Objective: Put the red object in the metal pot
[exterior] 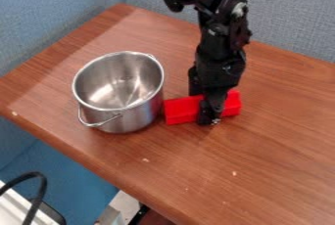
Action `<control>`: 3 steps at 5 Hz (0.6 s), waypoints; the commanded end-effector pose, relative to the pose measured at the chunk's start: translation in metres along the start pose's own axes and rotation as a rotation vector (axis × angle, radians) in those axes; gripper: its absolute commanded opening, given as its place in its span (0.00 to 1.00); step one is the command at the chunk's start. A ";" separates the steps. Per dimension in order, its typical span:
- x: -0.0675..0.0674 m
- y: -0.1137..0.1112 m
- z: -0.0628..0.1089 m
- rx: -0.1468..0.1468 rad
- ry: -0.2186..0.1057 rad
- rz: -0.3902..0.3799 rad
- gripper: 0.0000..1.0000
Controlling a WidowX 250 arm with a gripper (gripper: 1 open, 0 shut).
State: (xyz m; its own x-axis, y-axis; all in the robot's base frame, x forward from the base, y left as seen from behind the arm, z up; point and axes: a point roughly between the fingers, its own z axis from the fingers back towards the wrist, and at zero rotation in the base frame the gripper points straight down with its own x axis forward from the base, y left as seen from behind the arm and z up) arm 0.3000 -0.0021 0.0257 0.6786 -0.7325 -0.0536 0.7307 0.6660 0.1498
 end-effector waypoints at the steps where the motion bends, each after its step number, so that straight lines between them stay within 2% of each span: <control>1: 0.001 0.017 0.009 0.034 -0.037 -0.003 0.00; 3: -0.013 0.018 0.017 0.021 -0.033 0.079 0.00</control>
State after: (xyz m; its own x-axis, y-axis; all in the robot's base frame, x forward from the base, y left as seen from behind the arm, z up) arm 0.2977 0.0085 0.0267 0.7111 -0.7011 -0.0535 0.7011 0.7013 0.1290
